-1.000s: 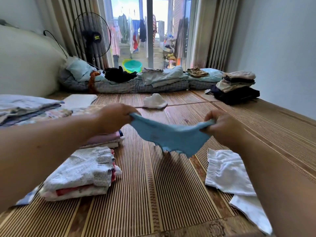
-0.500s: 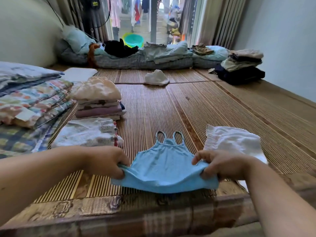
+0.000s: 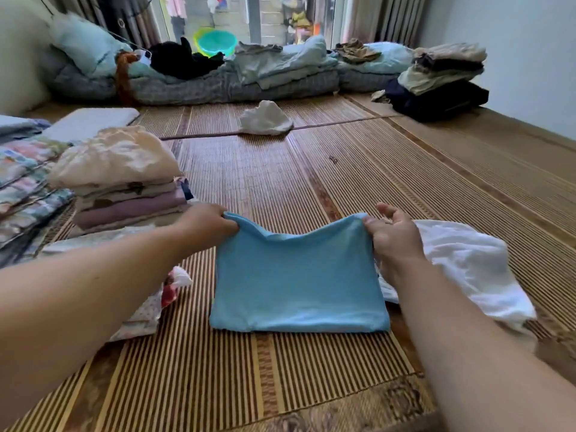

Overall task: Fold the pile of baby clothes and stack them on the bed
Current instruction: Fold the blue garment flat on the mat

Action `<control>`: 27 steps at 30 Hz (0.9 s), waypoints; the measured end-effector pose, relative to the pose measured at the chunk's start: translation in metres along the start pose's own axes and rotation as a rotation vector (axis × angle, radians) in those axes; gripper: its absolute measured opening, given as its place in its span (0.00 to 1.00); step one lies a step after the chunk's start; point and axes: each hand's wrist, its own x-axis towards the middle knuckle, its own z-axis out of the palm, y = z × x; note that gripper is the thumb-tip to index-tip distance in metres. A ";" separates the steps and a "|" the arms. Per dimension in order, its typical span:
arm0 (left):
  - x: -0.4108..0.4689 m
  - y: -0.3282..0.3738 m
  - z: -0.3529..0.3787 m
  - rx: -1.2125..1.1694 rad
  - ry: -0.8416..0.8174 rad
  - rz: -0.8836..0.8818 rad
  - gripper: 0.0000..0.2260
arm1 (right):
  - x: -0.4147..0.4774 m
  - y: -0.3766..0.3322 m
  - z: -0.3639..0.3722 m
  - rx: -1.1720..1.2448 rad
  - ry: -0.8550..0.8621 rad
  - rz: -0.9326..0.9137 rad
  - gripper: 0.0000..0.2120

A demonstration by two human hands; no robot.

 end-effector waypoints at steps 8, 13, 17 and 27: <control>-0.016 0.007 0.032 0.157 -0.087 0.132 0.29 | 0.003 0.010 0.012 -0.585 -0.023 -0.249 0.15; -0.082 0.015 0.031 0.316 -0.388 0.427 0.21 | -0.034 0.002 -0.006 -0.947 -0.633 -0.236 0.07; -0.115 -0.002 0.043 0.498 -0.388 0.474 0.25 | -0.061 0.012 -0.034 -1.319 -0.819 -0.260 0.15; -0.126 -0.013 0.049 0.146 -0.051 0.166 0.10 | -0.072 0.032 -0.061 -1.207 -0.483 -0.635 0.09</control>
